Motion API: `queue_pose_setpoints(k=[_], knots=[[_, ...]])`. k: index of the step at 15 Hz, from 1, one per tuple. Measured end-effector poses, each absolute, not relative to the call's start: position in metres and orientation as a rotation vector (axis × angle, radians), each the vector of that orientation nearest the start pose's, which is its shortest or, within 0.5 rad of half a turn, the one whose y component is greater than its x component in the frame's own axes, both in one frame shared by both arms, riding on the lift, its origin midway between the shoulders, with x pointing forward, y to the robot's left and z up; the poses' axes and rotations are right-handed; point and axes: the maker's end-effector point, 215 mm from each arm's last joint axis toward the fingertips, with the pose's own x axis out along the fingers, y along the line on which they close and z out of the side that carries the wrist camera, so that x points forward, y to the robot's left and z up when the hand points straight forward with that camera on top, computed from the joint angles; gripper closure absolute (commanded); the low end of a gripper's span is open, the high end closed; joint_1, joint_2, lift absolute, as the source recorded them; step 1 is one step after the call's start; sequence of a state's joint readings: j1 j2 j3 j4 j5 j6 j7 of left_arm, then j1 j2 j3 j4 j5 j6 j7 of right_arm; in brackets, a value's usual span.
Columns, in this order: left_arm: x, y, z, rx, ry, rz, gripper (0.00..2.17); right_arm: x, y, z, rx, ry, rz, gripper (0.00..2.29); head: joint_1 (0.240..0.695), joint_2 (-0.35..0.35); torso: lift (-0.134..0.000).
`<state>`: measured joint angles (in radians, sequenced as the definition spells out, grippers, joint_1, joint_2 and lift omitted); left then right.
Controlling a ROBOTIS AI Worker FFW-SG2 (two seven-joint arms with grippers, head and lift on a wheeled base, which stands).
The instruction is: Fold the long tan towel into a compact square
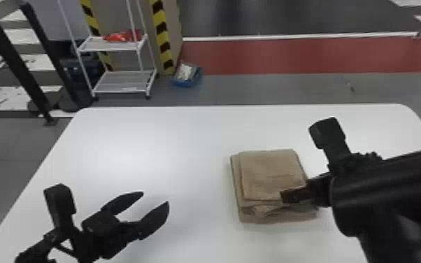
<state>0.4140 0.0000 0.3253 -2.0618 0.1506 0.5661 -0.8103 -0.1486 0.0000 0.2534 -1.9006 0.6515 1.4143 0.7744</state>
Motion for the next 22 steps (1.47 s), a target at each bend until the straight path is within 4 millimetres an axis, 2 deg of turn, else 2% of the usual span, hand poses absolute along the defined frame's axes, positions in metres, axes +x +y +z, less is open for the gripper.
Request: queue_pose_setpoints(k=[4,7,9,12,15,18,22], knots=[[0.405,0.226,-0.411,-0.273,0.394,-0.525,0.08,0.482,-0.150,-0.441,-0.205,0.964,0.360,0.09,0.695,0.095,-0.124],[0.404,0.227,-0.410,-0.276,0.390,-0.524,0.08,0.480,-0.149,-0.411,-0.134,0.924,0.365,0.09,0.695,0.098,-0.124],[0.404,0.227,-0.409,-0.280,0.387,-0.527,0.08,0.469,-0.150,-0.402,-0.097,0.921,0.366,0.09,0.695,0.100,-0.124],[0.403,0.227,-0.408,-0.282,0.386,-0.530,0.08,0.456,-0.162,-0.409,-0.094,0.944,0.340,0.09,0.695,0.090,-0.124],[0.402,0.226,-0.408,-0.284,0.386,-0.536,0.08,0.455,-0.174,-0.416,-0.103,0.958,0.318,0.09,0.695,0.070,-0.124],[0.401,0.225,-0.409,-0.285,0.388,-0.538,0.08,0.455,-0.176,-0.421,-0.101,0.975,0.311,0.09,0.695,0.066,-0.124],[0.399,0.225,-0.410,-0.289,0.392,-0.540,0.08,0.450,-0.176,-0.440,-0.132,1.032,0.300,0.09,0.695,0.066,-0.124]])
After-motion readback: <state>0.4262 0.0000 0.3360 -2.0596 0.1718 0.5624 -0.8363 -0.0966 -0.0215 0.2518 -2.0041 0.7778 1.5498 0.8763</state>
